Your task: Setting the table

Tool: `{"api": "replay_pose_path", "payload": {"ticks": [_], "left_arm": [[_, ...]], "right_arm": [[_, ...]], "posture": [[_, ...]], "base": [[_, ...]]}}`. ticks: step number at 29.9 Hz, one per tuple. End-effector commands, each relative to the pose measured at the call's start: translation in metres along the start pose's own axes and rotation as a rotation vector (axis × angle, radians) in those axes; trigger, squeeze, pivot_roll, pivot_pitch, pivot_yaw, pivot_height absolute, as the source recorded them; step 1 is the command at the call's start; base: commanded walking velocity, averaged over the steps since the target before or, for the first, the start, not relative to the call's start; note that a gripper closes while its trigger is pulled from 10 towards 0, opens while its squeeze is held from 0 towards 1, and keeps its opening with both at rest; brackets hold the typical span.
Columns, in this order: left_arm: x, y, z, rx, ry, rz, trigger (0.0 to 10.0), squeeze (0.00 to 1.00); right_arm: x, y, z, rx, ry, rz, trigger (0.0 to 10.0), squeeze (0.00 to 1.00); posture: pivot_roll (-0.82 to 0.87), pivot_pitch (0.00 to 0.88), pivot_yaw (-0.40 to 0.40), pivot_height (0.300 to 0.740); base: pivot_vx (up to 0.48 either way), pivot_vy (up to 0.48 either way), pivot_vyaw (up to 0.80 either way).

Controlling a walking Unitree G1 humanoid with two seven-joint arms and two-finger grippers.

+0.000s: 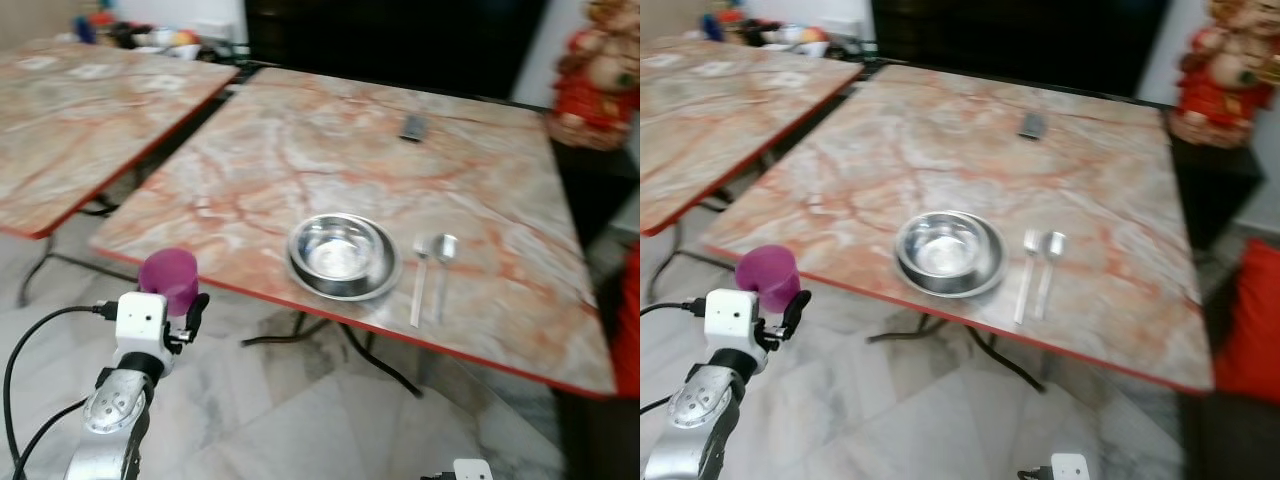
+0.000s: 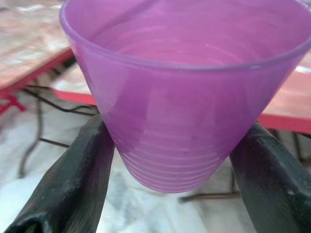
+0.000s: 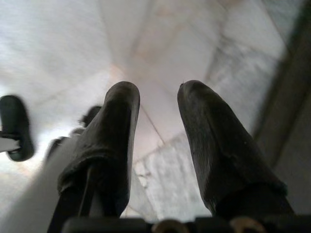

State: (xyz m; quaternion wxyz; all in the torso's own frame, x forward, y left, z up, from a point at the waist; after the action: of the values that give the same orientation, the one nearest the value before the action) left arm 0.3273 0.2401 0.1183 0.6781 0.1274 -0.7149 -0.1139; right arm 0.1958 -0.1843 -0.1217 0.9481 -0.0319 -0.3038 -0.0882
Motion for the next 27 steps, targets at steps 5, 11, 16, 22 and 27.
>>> {"api": "replay_pose_path", "payload": {"ticks": [5,11,16,22,27], "left_arm": [[0.008,-0.006,-0.003,-0.022,-0.028,0.018,10.0,0.00],[0.014,-0.012,-0.003,-0.071,-0.057,0.037,10.0,0.00],[0.026,-0.023,-0.002,-0.146,-0.110,0.071,10.0,0.00],[0.040,-0.035,-0.004,-0.249,-0.135,0.094,10.0,0.00],[0.051,-0.044,-0.011,-0.345,-0.150,0.089,10.0,0.00]], "right_arm": [[-0.008,-0.007,0.001,-0.019,0.025,-0.009,10.0,0.00],[-0.007,-0.006,0.001,-0.020,0.023,-0.015,10.0,0.00],[-0.006,-0.006,0.001,-0.020,0.019,-0.017,10.0,0.00],[-0.004,-0.007,0.001,-0.021,0.016,-0.015,10.0,0.00],[-0.004,-0.007,0.001,-0.022,0.017,-0.013,10.0,0.00]], "posture": [[0.04,0.112,-0.037,0.740],[0.05,0.111,-0.037,0.740],[0.05,0.110,-0.038,0.740],[0.05,0.111,-0.038,0.740],[0.05,0.107,-0.037,0.740]], "base": [[0.256,0.000,0.00],[0.128,0.000,0.00],[0.049,0.000,0.00],[0.000,0.000,0.00],[0.000,0.000,0.00]]}}
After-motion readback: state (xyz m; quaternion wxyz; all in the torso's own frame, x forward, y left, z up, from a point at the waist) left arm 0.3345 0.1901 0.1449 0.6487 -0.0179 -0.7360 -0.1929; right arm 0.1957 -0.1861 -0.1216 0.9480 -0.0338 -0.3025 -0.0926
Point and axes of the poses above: a point about 5 cm out from each wrist's last joint towards the gripper, its own z axis pointing back from the gripper into the wrist, its own x axis along the axis of the wrist's last joint, y = z × x, the point moved 4 cm from there along -z, pointing out of the wrist towards the gripper, and after that the axes turned 9 degrees about -z, right-handed, at the moved point
